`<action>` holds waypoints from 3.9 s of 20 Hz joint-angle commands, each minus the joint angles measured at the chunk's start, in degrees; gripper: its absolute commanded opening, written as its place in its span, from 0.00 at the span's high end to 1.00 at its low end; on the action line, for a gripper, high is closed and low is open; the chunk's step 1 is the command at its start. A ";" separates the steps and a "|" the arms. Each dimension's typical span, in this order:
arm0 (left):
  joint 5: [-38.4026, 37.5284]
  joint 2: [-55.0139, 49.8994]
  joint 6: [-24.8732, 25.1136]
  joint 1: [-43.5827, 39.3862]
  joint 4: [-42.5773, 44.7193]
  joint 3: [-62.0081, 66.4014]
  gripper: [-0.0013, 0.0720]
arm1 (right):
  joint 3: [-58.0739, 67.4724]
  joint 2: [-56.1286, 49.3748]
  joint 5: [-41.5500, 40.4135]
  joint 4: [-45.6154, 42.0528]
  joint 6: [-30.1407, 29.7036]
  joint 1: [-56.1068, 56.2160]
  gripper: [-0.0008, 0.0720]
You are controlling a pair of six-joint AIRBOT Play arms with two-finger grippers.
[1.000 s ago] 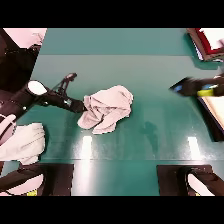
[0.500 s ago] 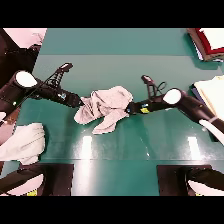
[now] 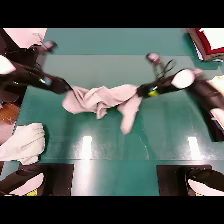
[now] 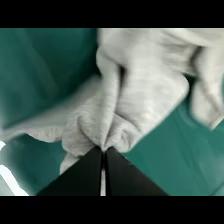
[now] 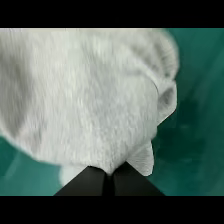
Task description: Fold the shirts.
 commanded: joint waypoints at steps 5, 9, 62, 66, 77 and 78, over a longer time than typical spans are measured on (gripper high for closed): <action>-2.03 9.25 -0.15 3.69 -0.74 27.93 0.95 | 20.09 19.32 12.13 -8.81 0.76 -10.97 0.97; -3.82 11.08 -0.17 3.69 -0.96 39.78 0.95 | 26.38 23.67 20.46 -8.74 0.83 -10.97 0.97; -6.88 -17.57 1.27 3.69 6.49 16.11 0.95 | -20.24 -9.40 5.88 12.20 -15.13 -15.28 0.97; -5.66 -15.21 -0.17 3.69 7.21 17.42 0.95 | -19.17 -1.38 1.51 11.80 -14.21 -18.69 0.97; -2.38 3.56 -0.13 3.69 5.16 45.29 0.95 | 14.73 24.50 5.53 11.74 -12.87 -30.51 0.97; -0.98 5.95 -0.07 3.69 4.04 45.38 0.95 | 16.87 25.55 6.58 11.67 -12.87 -30.51 0.97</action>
